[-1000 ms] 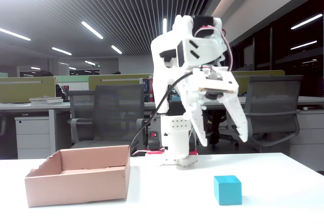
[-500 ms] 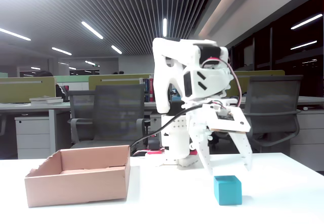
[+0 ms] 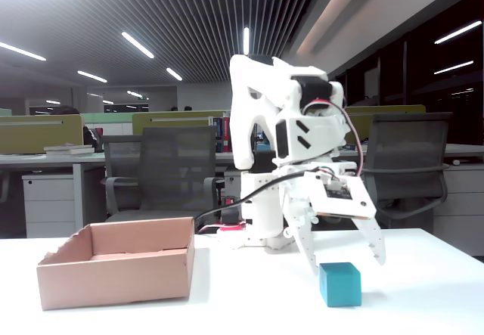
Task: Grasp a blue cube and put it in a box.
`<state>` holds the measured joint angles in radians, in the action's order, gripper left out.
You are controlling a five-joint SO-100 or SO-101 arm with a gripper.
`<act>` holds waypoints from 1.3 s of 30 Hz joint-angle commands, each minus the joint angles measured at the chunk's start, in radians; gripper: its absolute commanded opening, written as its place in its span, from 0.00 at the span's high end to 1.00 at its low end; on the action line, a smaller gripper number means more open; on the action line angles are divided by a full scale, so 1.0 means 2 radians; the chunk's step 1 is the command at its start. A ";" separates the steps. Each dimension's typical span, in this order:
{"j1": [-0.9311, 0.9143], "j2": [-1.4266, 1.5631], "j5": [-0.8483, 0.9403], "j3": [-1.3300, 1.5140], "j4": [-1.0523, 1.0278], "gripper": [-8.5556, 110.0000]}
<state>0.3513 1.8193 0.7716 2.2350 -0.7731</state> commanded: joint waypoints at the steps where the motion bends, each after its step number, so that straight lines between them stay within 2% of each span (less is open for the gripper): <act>1: -0.005 -0.007 -0.002 -0.005 0.010 0.61; 10: -0.005 -0.016 -0.003 -0.005 0.028 0.67; 39: 0.008 -0.012 -0.018 0.000 0.030 0.78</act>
<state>0.3605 1.7810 0.7394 2.2442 -0.7133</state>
